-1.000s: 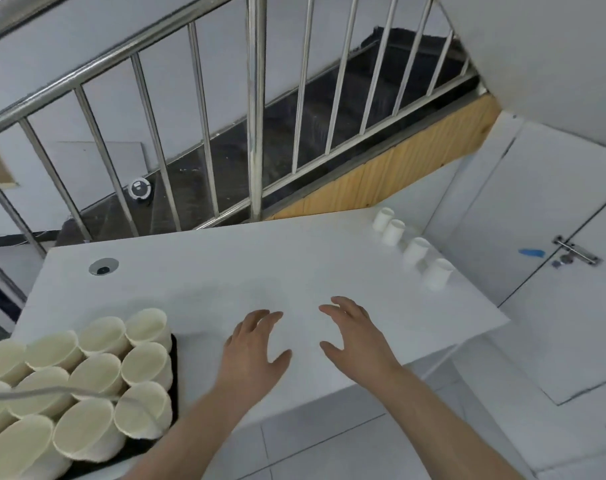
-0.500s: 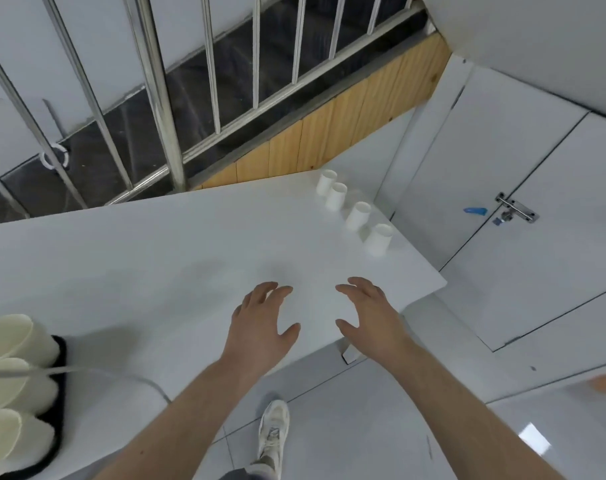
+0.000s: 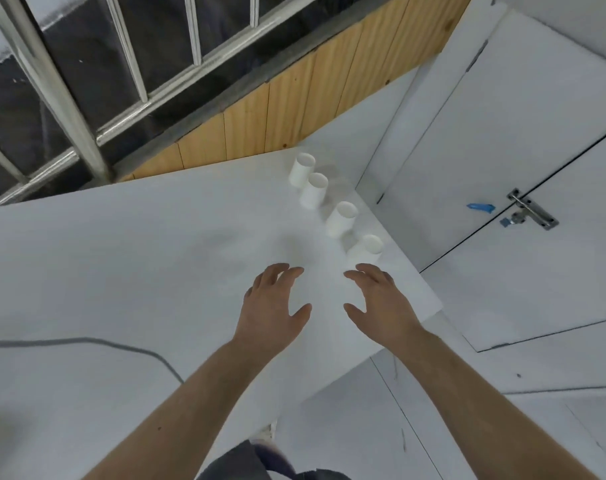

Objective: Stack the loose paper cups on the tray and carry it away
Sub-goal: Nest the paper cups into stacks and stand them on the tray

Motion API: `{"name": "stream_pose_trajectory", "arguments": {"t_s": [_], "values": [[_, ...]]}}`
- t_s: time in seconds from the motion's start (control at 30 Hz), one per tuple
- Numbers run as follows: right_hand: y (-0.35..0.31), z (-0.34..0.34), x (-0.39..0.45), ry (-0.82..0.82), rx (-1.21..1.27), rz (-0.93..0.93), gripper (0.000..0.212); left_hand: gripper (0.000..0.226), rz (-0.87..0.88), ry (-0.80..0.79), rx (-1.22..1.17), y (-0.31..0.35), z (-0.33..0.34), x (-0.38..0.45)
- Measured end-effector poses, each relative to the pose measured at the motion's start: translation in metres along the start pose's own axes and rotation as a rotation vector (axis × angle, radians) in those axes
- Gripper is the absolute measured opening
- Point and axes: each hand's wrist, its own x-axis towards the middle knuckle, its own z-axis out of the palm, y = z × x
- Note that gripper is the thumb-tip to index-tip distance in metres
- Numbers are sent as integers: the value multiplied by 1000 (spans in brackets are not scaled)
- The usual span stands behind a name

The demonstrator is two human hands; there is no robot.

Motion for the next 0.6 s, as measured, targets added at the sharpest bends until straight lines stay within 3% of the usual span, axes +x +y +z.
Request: {"name": "stream_pose_trajectory", "arguments": {"t_s": [0.37,0.6], "values": [[53,3,110,-108,-80,187,65,59,-24,-31,20,0,11,62],[74,20,145,-120,-19,203,59,59,-73,-60,38,-11,22,74]]}}
